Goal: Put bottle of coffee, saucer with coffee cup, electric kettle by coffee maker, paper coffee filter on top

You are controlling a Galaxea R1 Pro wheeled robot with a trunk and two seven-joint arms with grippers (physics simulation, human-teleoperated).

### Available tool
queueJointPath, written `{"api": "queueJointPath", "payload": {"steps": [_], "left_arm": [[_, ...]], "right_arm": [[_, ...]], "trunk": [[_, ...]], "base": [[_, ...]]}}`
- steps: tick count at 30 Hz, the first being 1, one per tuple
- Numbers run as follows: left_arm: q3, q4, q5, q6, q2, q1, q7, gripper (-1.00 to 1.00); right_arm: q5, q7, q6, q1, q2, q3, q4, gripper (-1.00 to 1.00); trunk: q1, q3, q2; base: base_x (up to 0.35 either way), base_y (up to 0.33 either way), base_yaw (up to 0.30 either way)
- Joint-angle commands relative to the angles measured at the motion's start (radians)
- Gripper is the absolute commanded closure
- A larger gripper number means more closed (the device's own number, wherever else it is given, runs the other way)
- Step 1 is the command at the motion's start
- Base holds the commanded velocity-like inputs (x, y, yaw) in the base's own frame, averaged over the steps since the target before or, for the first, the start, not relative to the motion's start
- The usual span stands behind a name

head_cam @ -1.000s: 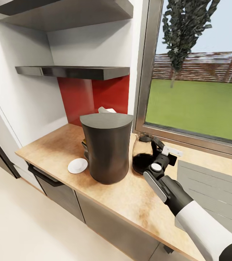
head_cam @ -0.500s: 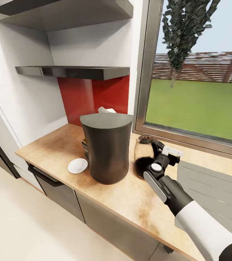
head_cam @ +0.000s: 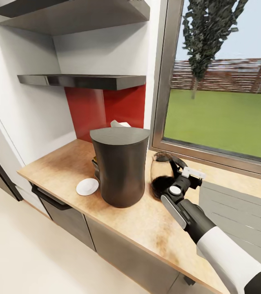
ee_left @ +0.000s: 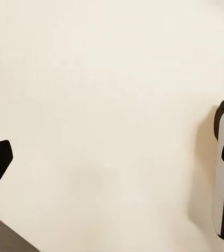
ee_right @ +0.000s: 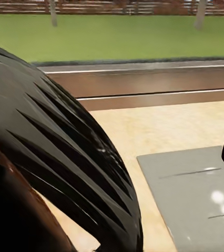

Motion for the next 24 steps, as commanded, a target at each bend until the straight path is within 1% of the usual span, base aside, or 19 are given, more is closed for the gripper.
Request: {"api": "queueJointPath", "payload": {"steps": [1,6,9,24], "left_arm": [[-0.007,-0.001,0.01,-0.001,0.001,0.0,-0.003,-1.0],[-0.007,-0.001,0.01,-0.001,0.001,0.0,-0.003,-1.0],[-0.007,-0.001,0.01,-0.001,0.002,0.0,-0.003,-1.0],[-0.007,-0.001,0.01,-0.001,0.002,0.0,-0.003,-1.0]], "right_arm": [[-0.006,-0.006,0.006,-0.001,-0.001,0.004,0.002,-1.0],[-0.006,-0.006,0.005,-0.001,0.0,0.005,0.012,-1.0],[-0.006,-0.006,0.005,-0.001,0.0,0.005,0.013,-1.0],[-0.006,-0.005,0.005,0.002,0.002,0.005,0.028,-1.0]], "trunk": [[0.001,-0.002,-0.002],[0.001,-0.002,-0.002],[0.001,-0.002,-0.002],[0.001,-0.002,-0.002]], "base": [[-0.111,0.0,0.0],[-0.26,0.0,0.0],[-0.148,0.0,0.0],[-0.009,0.0,0.0]]}}
